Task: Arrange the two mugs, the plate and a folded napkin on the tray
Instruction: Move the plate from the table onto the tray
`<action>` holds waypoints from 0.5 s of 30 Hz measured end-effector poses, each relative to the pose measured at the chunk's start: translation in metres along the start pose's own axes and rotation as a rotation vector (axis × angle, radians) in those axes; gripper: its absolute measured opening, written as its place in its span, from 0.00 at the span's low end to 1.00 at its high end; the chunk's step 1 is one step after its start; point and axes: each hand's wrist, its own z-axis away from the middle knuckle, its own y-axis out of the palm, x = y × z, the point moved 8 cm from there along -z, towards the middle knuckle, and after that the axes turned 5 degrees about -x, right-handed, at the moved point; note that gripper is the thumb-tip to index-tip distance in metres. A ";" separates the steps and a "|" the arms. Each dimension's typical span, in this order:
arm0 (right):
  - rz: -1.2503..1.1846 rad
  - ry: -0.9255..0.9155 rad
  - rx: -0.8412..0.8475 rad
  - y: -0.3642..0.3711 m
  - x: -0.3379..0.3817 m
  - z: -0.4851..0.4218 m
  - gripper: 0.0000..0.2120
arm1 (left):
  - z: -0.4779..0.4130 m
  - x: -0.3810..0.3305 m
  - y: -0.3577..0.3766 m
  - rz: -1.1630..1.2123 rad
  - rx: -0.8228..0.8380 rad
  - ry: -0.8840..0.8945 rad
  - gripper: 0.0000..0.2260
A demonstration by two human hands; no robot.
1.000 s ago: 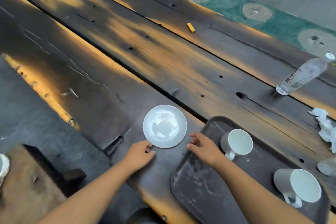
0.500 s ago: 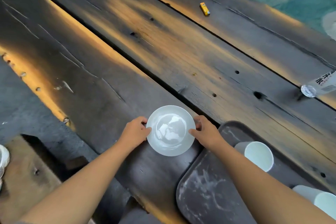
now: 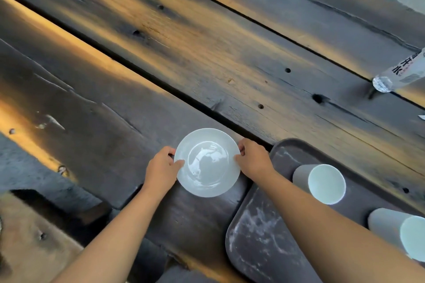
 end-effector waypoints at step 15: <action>-0.152 0.058 -0.062 -0.013 -0.021 0.044 0.09 | 0.020 -0.028 -0.002 0.120 0.069 0.087 0.09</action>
